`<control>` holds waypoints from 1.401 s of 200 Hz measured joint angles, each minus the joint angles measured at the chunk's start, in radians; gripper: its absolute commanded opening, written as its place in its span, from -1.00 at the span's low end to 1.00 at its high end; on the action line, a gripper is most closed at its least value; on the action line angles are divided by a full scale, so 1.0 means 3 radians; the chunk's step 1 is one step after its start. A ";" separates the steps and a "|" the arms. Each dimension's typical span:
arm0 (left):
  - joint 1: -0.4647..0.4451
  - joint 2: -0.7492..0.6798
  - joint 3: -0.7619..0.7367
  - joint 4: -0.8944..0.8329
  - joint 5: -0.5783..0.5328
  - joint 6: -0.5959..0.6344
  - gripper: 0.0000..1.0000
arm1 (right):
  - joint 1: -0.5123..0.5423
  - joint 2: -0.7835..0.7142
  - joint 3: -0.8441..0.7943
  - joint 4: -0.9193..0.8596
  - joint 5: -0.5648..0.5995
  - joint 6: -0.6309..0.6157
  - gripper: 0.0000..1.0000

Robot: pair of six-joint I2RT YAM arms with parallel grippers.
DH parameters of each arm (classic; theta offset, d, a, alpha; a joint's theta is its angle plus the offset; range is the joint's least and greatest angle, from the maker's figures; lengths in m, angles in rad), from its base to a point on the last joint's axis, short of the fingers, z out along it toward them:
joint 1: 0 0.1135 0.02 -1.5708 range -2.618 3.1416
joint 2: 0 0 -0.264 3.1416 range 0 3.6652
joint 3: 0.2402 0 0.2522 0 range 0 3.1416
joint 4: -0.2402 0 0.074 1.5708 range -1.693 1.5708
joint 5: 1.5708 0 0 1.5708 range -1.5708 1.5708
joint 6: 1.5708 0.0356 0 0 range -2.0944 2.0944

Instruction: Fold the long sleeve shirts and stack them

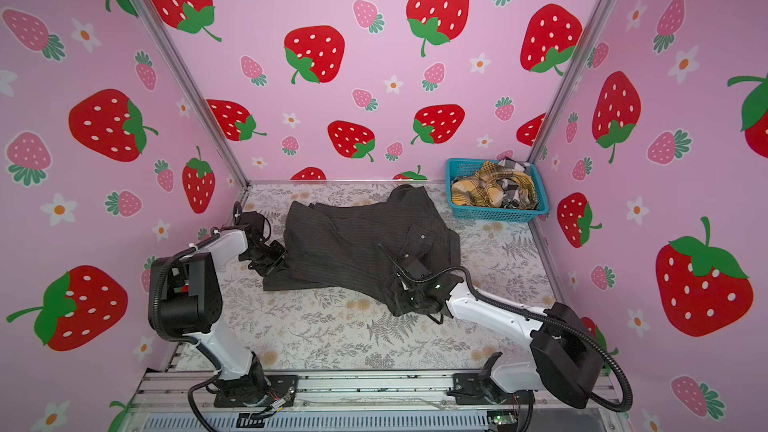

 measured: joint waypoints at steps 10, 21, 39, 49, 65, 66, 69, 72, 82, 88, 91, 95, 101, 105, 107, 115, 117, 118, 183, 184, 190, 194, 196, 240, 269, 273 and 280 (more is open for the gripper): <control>0.0024 -0.0006 0.0093 -0.0055 0.0001 -0.0019 -1.00 | -0.0136 0.0000 0.0085 -0.0041 0.0008 -0.0041 -1.00; 0.0062 -0.0033 0.0258 -0.0111 -0.0004 -0.0024 -1.00 | -0.0337 0.0000 0.0234 -0.0085 0.0015 -0.0090 -1.00; 0.0104 -0.0134 0.0567 -0.0186 -0.0003 -0.0025 -1.00 | -0.0717 0.0000 0.0552 -0.0118 -0.0001 -0.0188 -1.00; 0.0117 -0.0230 0.0706 -0.0202 -0.0001 -0.0025 -1.00 | -0.0908 0.0000 0.0762 -0.0116 -0.0008 -0.0248 -1.00; 0.0120 -0.0425 0.0795 -0.0212 0.0020 -0.0033 -1.00 | -0.1113 0.0001 0.1038 -0.0121 -0.0015 -0.0317 -1.00; 0.0120 -0.0440 0.0795 -0.0214 0.0022 -0.0033 -1.00 | -0.1127 0.0001 0.1055 -0.0122 -0.0015 -0.0318 -1.00; 0.0120 -0.0473 0.0795 -0.0217 0.0025 -0.0034 -1.00 | -0.1156 0.0001 0.1108 -0.0122 -0.0015 -0.0329 -1.00; 0.0120 -0.0502 0.0795 -0.0225 0.0034 -0.0037 -1.00 | -0.1177 0.0001 0.1150 -0.0123 -0.0015 -0.0338 -1.00; 0.0118 -0.0615 0.0785 -0.0254 0.0047 -0.0046 -1.00 | -0.1245 0.0003 0.1305 -0.0131 -0.0018 -0.0371 -1.00; 0.0116 -0.0666 0.0768 -0.0257 0.0060 -0.0050 -1.00 | -0.1270 0.0003 0.1383 -0.0136 -0.0022 -0.0397 -1.00; 0.0116 -0.0687 0.0759 -0.0263 0.0061 -0.0056 -1.00 | -0.1278 0.0003 0.1418 -0.0140 -0.0031 -0.0408 -1.00; 0.0117 -0.0722 0.0745 -0.0268 0.0064 -0.0058 -1.00 | -0.1287 0.0004 0.1460 -0.0148 -0.0033 -0.0416 -1.00; 0.0120 -0.0765 0.0720 -0.0273 0.0071 -0.0067 -1.00 | -0.1293 0.0006 0.1511 -0.0160 -0.0043 -0.0434 -1.00; 0.0123 -0.0800 0.0701 -0.0277 0.0074 -0.0071 -1.00 | -0.1297 0.0008 0.1537 -0.0170 -0.0053 -0.0446 -1.00; 0.0126 -0.0811 0.0690 -0.0281 0.0075 -0.0072 -1.00 | -0.1298 0.0008 0.1558 -0.0175 -0.0060 -0.0451 -1.00; 0.0136 -0.0863 0.0646 -0.0285 0.0084 -0.0076 -1.00 | -0.1298 0.0008 0.1591 -0.0189 -0.0078 -0.0479 -1.00; 0.0139 -0.0876 0.0637 -0.0289 0.0086 -0.0079 -1.00 | -0.1298 0.0008 0.1597 -0.0197 -0.0083 -0.0488 -1.00; 0.0139 -0.0882 0.0631 -0.0292 0.0086 -0.0079 -1.00 | -0.1298 0.0008 0.1598 -0.0200 -0.0092 -0.0493 -1.00; 0.0253 -0.1844 -0.0367 -0.0456 0.0032 -0.0017 -0.93 | -0.0601 -0.0506 0.0525 -0.0286 -0.0440 -0.0547 -1.00; 0.0253 -0.1858 -0.0389 -0.0455 0.0032 -0.0017 -0.86 | -0.0584 -0.0512 0.0504 -0.0285 -0.0441 -0.0544 -1.00; 0.0253 -0.1951 -0.0532 -0.0456 0.0037 -0.0009 -0.54 | -0.0427 -0.0549 0.0346 -0.0281 -0.0440 -0.0492 -1.00; 0.0252 -0.1996 -0.0623 -0.0469 0.0036 0.0006 -0.32 | -0.0333 -0.0563 0.0237 -0.0286 -0.0434 -0.0444 -1.00; 0.0253 -0.2014 -0.0660 -0.0470 0.0034 0.0009 -0.24 | -0.0306 -0.0567 0.0209 -0.0285 -0.0434 -0.0429 -1.00; 0.0233 -0.2216 -0.1437 -0.0650 -0.0001 0.0036 0.67 | 0.0132 -0.0547 -0.0510 -0.0261 -0.0375 -0.0028 -0.46; 0.0221 -0.2421 -0.1353 -0.0715 -0.0128 0.0043 0.73 | 0.0146 -0.0479 -0.0553 -0.0183 -0.0322 0.0086 0.16; 0.0224 -0.2421 -0.1328 -0.0725 -0.0160 0.0043 0.74 | 0.0146 -0.0470 -0.0551 -0.0175 -0.0306 0.0084 0.23; 0.0238 -0.2411 -0.1294 -0.0726 -0.0200 0.0042 0.74 | 0.0146 -0.0456 -0.0546 -0.0168 -0.0287 0.0089 0.30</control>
